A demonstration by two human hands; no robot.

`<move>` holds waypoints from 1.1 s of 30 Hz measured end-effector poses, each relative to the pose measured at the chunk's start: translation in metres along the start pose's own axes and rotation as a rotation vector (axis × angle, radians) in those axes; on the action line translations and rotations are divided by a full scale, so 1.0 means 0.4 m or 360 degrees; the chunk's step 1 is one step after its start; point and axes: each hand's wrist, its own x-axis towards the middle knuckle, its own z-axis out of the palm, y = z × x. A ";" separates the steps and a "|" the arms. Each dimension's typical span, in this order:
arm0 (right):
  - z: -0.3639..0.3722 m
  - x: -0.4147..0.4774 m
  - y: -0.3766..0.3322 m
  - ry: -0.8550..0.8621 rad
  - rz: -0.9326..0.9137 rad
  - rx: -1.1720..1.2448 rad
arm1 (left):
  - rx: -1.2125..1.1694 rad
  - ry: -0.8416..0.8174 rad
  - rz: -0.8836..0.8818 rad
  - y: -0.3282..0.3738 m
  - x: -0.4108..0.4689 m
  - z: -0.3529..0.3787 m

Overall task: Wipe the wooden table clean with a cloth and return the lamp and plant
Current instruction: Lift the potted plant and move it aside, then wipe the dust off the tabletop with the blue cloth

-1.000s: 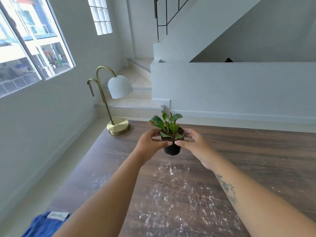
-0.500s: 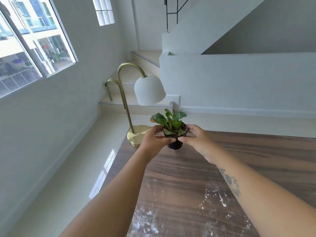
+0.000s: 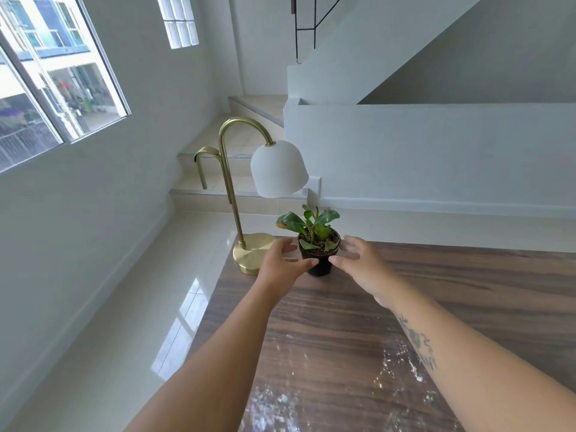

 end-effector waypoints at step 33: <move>0.333 -0.704 0.008 -0.0094 -0.0368 -0.0359 | 0.1503 0.0101 0.0194 -0.219 -0.915 -0.343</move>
